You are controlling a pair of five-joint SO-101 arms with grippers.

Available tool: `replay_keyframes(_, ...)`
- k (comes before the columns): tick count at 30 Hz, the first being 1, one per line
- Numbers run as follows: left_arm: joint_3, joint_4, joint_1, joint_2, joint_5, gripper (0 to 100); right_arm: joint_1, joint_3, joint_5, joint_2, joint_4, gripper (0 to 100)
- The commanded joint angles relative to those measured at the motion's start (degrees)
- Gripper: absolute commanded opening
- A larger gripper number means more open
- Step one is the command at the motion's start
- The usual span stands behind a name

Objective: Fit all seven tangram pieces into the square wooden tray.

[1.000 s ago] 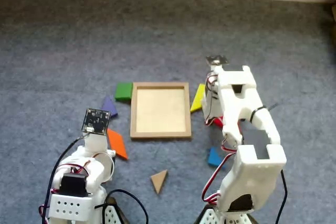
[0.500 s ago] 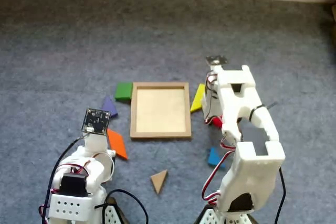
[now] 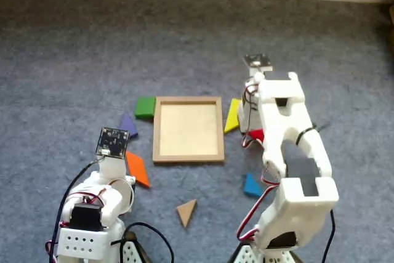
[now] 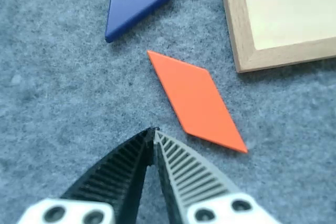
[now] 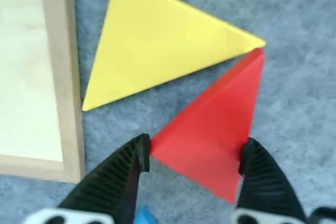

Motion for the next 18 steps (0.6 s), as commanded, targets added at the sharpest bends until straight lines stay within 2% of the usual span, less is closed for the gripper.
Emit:
replay_keyframes(1,1.10,0.18,0.92,-2.86,-0.35,0,0.04,-1.54,0.70,-5.49,1.10,19.0)
replay_keyframes(9,1.10,0.18,0.92,-2.86,-0.35,0,-7.25,-3.74,0.26,-8.66,6.02,19.1)
replay_keyframes(15,1.10,0.18,0.92,-2.86,-0.35,0,-2.42,-3.47,-5.71,-8.57,3.38,20.2)
replay_keyframes(18,1.10,0.18,0.92,-2.86,-0.35,0,0.31,-3.47,-9.93,-8.57,2.15,29.6)
